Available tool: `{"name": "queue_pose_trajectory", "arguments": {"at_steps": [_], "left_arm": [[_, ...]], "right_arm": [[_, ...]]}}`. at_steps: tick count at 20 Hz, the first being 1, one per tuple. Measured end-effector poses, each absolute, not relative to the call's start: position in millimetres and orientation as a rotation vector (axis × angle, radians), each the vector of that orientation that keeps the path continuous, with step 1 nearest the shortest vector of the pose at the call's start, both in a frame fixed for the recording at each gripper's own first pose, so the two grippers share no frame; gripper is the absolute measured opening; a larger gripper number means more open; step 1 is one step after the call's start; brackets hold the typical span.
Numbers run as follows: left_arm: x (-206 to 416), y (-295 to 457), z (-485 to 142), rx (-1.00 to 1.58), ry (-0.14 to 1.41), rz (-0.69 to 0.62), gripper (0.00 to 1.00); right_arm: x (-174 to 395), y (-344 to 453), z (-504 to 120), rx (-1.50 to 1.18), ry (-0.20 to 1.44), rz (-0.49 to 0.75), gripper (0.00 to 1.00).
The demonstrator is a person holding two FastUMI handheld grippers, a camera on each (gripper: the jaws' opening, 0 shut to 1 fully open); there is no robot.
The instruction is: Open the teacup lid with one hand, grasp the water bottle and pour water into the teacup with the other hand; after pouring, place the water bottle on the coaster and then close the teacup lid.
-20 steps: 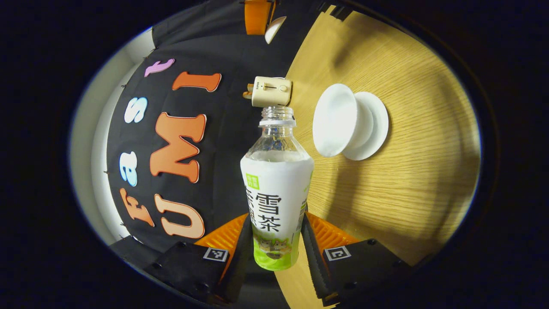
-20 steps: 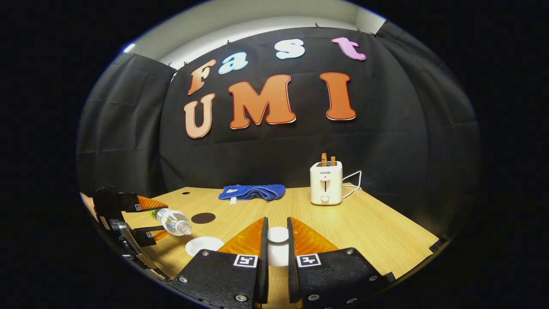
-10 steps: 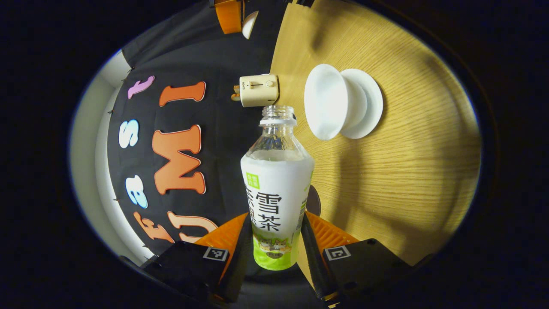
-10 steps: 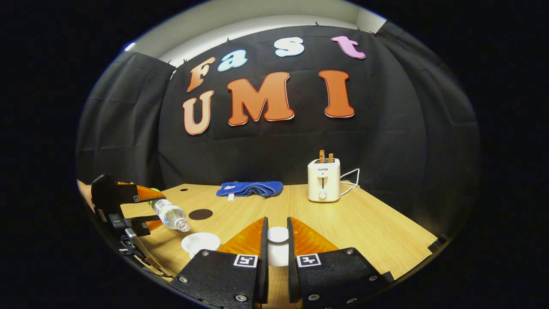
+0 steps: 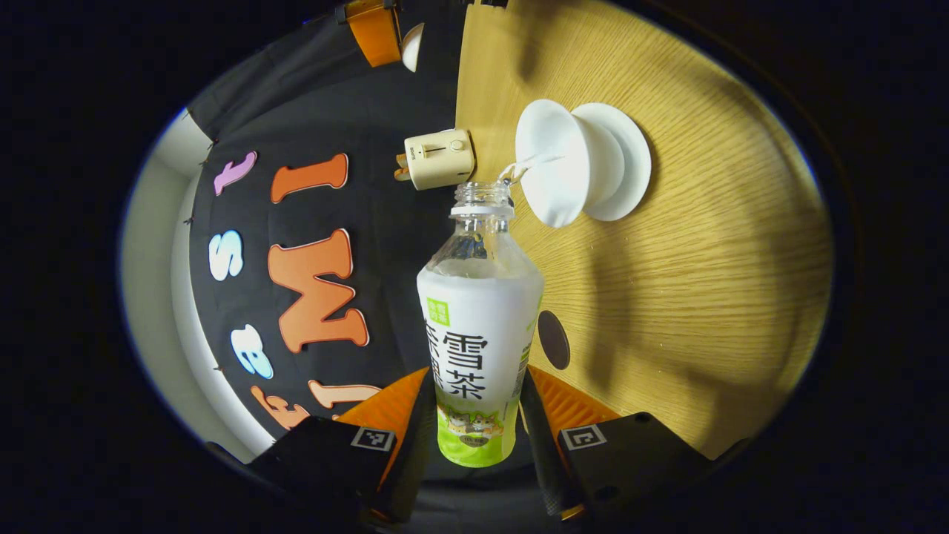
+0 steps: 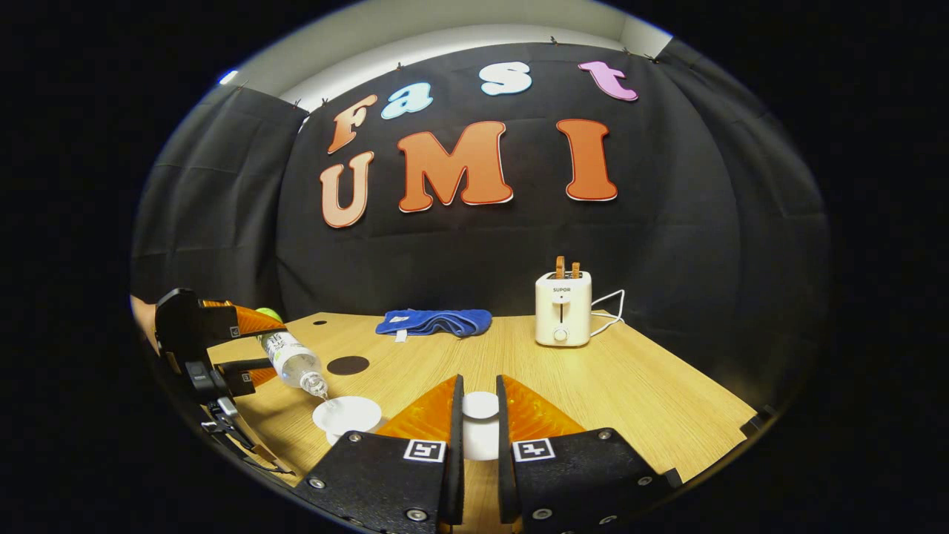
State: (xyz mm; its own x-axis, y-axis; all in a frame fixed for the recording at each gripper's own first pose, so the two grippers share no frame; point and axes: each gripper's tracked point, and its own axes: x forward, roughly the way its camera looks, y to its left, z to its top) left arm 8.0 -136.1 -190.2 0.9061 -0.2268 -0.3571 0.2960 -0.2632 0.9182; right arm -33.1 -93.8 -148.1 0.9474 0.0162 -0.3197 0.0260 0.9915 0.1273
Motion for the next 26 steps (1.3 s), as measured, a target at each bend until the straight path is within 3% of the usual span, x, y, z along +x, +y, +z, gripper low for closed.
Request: {"name": "queue_pose_trajectory", "arguments": {"at_steps": [1,3,8,9,26], "left_arm": [[7.7,-136.2,-189.7,1.772,0.049,-0.492,0.63],[5.5,-138.3,-189.1,1.779,0.04,-0.485,0.7],[4.6,-140.4,-186.4,1.809,0.009,-0.475,0.63],[5.6,-140.4,-186.4,1.814,0.004,-0.472,0.67],[-7.4,-152.6,-183.4,1.929,-0.099,-0.452,0.64]], "right_arm": [[-33.2,-92.0,-148.2,0.131,0.325,-0.001,0.19],[-34.6,-92.2,-148.1,0.126,0.324,0.001,0.19],[-35.8,-91.8,-145.8,0.124,0.319,0.009,0.19],[-35.2,-91.3,-145.8,0.123,0.32,0.009,0.19],[-36.9,-91.3,-139.2,0.108,0.301,0.031,0.19]]}}
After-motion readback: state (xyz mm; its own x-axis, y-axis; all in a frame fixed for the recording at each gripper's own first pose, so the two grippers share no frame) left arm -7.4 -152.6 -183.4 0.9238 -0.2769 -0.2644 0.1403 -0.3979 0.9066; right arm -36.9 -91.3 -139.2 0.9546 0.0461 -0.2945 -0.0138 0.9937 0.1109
